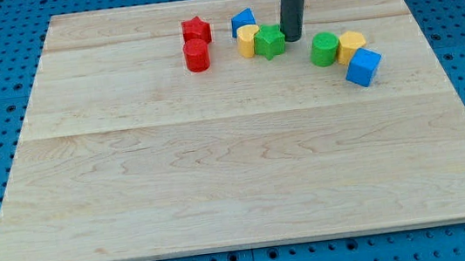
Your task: Place the green star at the center of the board
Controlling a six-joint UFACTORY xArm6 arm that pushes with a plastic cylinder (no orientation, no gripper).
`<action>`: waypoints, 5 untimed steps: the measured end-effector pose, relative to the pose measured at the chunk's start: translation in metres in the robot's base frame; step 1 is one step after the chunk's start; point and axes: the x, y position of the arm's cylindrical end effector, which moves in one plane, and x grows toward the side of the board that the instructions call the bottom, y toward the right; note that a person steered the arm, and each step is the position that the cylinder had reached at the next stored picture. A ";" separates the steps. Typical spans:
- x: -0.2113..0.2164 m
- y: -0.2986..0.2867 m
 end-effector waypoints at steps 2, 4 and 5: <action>0.009 -0.060; -0.001 -0.072; 0.001 -0.069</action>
